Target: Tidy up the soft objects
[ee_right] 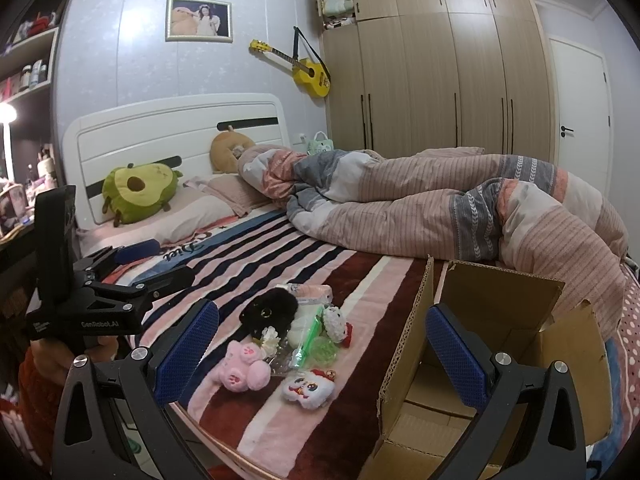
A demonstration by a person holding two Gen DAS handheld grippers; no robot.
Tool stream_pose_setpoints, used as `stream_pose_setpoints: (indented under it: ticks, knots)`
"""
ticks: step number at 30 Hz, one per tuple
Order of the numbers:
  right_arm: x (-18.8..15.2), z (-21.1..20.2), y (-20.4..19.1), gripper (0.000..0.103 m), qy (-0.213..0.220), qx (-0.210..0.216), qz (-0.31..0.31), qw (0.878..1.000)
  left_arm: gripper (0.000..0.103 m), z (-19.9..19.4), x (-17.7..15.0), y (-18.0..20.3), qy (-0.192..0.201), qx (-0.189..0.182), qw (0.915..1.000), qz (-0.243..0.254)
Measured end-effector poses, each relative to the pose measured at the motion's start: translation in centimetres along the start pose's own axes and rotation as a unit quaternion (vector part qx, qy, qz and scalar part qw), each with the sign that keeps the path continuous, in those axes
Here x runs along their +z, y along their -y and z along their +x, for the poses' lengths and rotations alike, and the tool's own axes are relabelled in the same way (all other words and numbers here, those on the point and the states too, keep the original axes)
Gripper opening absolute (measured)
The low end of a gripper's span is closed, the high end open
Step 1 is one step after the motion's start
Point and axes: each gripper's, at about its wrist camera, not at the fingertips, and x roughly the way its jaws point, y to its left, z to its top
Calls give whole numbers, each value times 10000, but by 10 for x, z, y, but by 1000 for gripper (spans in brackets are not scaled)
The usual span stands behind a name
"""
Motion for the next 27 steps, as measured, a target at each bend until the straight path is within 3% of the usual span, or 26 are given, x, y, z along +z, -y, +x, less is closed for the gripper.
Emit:
stream_pose_setpoints:
  ticks: [11, 20, 22, 24, 27]
  knots:
    - [0, -1, -2, 103, 5, -93, -46, 9999, 103, 0, 2, 1, 24, -39, 10000, -9]
    - [11, 2, -45, 103, -147, -460, -536, 9974, 103, -11, 0, -20, 148, -168, 9997, -37]
    - [12, 11, -56, 98, -288, -388, -599, 9970, 103, -11, -2, -31, 129, -228, 9996, -95]
    - [10, 23, -67, 75, -400, -321, -682, 9964, 103, -11, -5, -41, 101, -239, 9996, -102]
    - [-2, 45, -79, 68, -615, -82, -672, 9958, 102, -7, -13, -54, -9, -95, 10000, 4]
